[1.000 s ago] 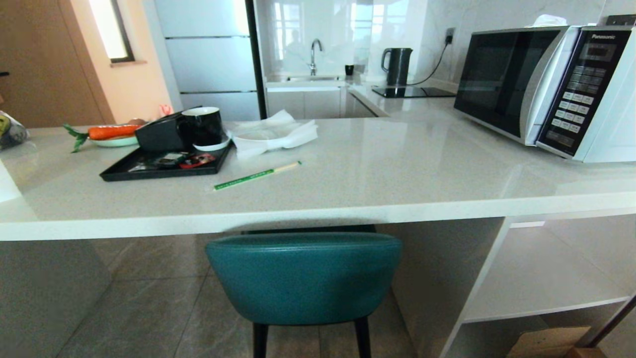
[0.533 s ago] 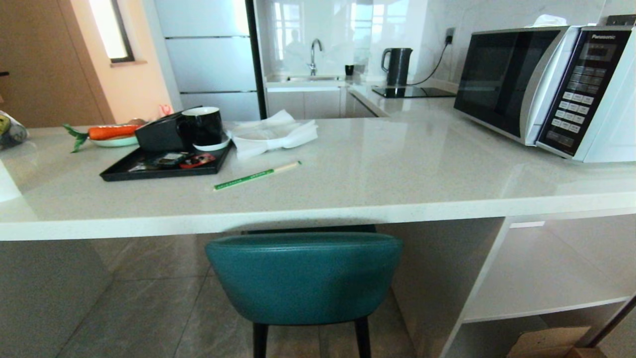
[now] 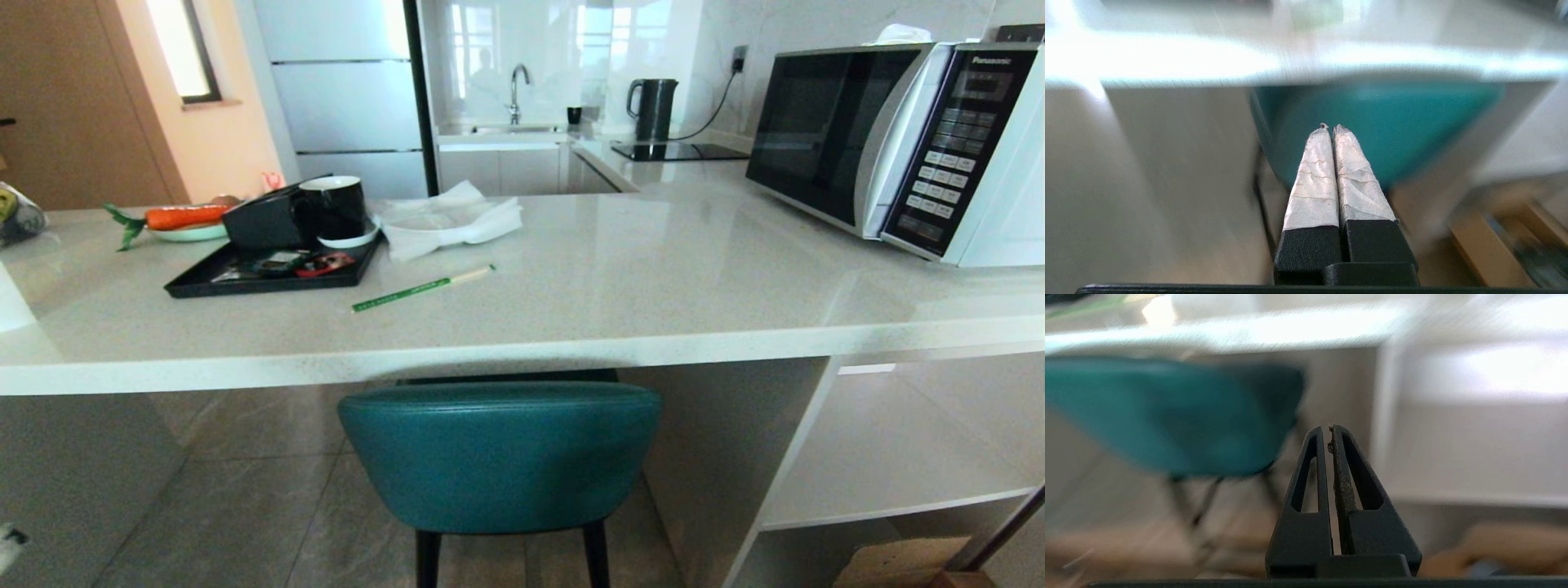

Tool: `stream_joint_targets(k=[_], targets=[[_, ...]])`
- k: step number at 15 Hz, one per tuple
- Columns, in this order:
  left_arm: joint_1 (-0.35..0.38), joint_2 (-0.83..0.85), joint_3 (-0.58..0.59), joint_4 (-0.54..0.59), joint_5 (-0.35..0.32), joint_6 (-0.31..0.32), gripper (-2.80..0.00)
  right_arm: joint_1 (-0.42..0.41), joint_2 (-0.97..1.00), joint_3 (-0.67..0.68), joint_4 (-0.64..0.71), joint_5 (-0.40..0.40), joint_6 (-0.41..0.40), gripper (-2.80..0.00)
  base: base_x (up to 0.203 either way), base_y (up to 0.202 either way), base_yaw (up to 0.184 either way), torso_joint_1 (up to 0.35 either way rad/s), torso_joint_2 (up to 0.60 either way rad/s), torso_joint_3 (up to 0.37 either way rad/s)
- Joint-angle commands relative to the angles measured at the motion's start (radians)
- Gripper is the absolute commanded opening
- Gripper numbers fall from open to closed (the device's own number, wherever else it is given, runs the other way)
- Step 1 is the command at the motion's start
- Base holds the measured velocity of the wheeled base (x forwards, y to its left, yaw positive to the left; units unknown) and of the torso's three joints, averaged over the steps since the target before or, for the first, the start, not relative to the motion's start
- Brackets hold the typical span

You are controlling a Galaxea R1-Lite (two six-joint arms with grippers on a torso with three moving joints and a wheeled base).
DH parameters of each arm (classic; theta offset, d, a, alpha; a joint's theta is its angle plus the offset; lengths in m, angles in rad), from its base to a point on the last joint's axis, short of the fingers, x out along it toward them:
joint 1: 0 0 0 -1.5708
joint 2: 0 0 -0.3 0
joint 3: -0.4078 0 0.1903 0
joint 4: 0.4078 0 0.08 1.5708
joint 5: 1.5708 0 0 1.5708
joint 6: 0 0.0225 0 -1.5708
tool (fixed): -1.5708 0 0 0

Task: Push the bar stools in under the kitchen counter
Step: Pull the blue chair out from under the dining table

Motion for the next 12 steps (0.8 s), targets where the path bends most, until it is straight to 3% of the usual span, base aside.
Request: stream_joint_targets(k=[1,5,8,12], targets=[[-0.008,0.173,0.085,-0.027,-0.038,-0.022,-2.8,0.007,0.212,-0.02,-0.001,0.055,0.039,-2.8,0.0,0.0,0.0,0.0,0.0,0.0],[-0.005,0.507,0.21,-0.273,-0.113,-0.062,-2.8,0.12,0.49,-0.015,-0.033,0.129,0.098,-2.8,0.0,0.0,0.0,0.0,0.0,0.0],[0.003,0.808,0.302,-0.625,-0.131,-0.064,-2.8,0.283,0.703,0.003,-0.072,0.147,0.114,-2.8,0.0,0.0,0.0,0.0,0.0,0.0],[0.022,1.177,0.408,-1.117,-0.159,-0.065,-2.8,0.345,0.991,0.054,-0.362,0.147,0.15,-2.8,0.0,0.0,0.0,0.0,0.0,0.0]])
